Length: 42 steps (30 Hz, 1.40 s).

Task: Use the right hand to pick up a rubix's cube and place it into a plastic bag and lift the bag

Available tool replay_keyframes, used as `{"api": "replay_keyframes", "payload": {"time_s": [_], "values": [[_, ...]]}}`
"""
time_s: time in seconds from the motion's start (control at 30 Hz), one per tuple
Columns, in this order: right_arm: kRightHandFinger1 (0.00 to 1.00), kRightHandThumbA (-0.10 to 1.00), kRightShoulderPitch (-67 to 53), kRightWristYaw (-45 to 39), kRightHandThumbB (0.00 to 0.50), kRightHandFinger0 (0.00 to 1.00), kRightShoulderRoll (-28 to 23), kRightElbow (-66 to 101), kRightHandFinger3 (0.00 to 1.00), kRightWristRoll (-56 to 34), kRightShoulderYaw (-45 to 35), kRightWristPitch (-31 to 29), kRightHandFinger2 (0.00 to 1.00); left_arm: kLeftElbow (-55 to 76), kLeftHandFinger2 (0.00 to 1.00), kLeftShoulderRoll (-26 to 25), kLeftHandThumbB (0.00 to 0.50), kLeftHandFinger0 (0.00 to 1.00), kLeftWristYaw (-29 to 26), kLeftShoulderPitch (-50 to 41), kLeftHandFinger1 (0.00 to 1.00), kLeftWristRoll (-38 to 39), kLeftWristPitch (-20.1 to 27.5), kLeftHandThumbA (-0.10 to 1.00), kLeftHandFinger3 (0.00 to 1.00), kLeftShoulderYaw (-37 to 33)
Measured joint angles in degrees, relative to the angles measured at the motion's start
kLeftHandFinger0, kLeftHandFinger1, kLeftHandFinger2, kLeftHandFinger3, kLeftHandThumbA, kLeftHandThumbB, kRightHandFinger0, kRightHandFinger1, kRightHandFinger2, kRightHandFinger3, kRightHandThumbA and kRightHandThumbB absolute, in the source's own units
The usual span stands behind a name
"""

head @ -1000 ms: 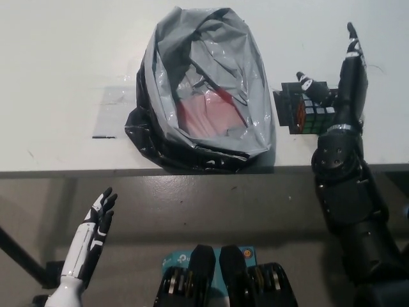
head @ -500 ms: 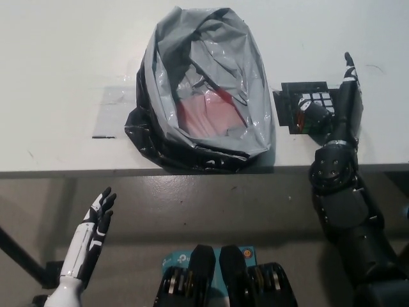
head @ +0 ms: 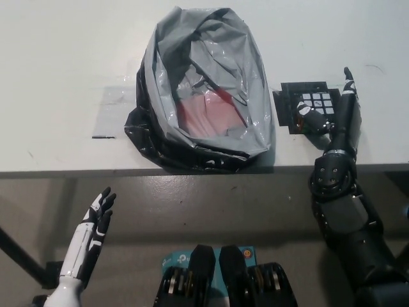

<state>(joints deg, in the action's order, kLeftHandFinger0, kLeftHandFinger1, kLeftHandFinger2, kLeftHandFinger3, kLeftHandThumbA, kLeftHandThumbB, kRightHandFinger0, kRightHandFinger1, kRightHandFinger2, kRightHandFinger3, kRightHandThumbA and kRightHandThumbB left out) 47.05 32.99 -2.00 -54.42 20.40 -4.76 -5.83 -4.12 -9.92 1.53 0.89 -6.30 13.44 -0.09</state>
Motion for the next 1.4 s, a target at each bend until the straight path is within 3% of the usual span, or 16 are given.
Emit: {"api": "replay_keyframes", "payload": {"time_s": [0.2, 0.37, 0.47, 0.5, 0.83, 1.0, 1.27, 1.4], "values": [[1.00, 0.88, -0.3, 0.0, 0.422, 1.00, 0.3, 0.2, 1.00, -0.4, 0.7, 0.0, 1.00, 0.0, 1.00, 0.0, 0.231, 1.00, 0.0, 0.0, 1.00, 0.0, 0.0, 1.00, 1.00, 0.1], [1.00, 0.94, -1.7, -0.2, 0.458, 1.00, 1.2, 3.4, 1.00, -1.5, 0.9, -0.1, 1.00, 0.0, 1.00, 0.0, 0.229, 1.00, 0.0, 0.0, 1.00, 0.0, 0.0, 1.00, 1.00, 0.2], [1.00, 0.95, -3.2, -1.0, 0.419, 1.00, 1.9, 8.2, 1.00, -2.0, 1.4, 0.0, 1.00, 0.0, 1.00, 0.0, 0.225, 1.00, 0.0, 0.0, 1.00, 0.0, 0.0, 1.00, 1.00, 0.3], [1.00, 1.00, -3.7, -1.2, 0.438, 1.00, 2.0, 10.0, 1.00, -2.1, 1.5, 0.0, 1.00, 0.0, 1.00, 0.0, 0.220, 1.00, 0.0, 0.0, 1.00, 0.0, 0.0, 1.00, 1.00, 0.3], [1.00, 0.99, -5.7, -3.9, 0.418, 1.00, 2.6, 26.9, 1.00, -2.4, 3.2, 1.2, 1.00, 0.0, 1.00, 0.0, 0.193, 1.00, 0.0, 0.0, 1.00, 0.0, 0.0, 1.00, 1.00, 0.4], [1.00, 0.92, -6.1, -4.4, 0.386, 1.00, 2.7, 26.9, 1.00, -2.2, 3.7, 2.6, 1.00, 0.0, 1.00, 0.0, 0.189, 1.00, 0.0, 0.0, 1.00, 0.0, 0.0, 1.00, 1.00, 0.4], [1.00, 0.99, -6.3, -3.7, 0.460, 1.00, 1.9, 18.8, 1.00, -1.7, 3.8, 3.6, 1.00, 0.0, 1.00, 0.0, 0.209, 1.00, 0.0, 0.1, 1.00, 0.1, 0.0, 1.00, 1.00, 0.5], [1.00, 0.95, -6.3, -3.0, 0.429, 1.00, 1.3, 14.3, 1.00, -1.3, 3.8, 3.6, 1.00, 0.0, 1.00, 0.0, 0.214, 1.00, 0.0, 0.2, 1.00, 0.1, 0.0, 1.00, 1.00, 0.6]]}}
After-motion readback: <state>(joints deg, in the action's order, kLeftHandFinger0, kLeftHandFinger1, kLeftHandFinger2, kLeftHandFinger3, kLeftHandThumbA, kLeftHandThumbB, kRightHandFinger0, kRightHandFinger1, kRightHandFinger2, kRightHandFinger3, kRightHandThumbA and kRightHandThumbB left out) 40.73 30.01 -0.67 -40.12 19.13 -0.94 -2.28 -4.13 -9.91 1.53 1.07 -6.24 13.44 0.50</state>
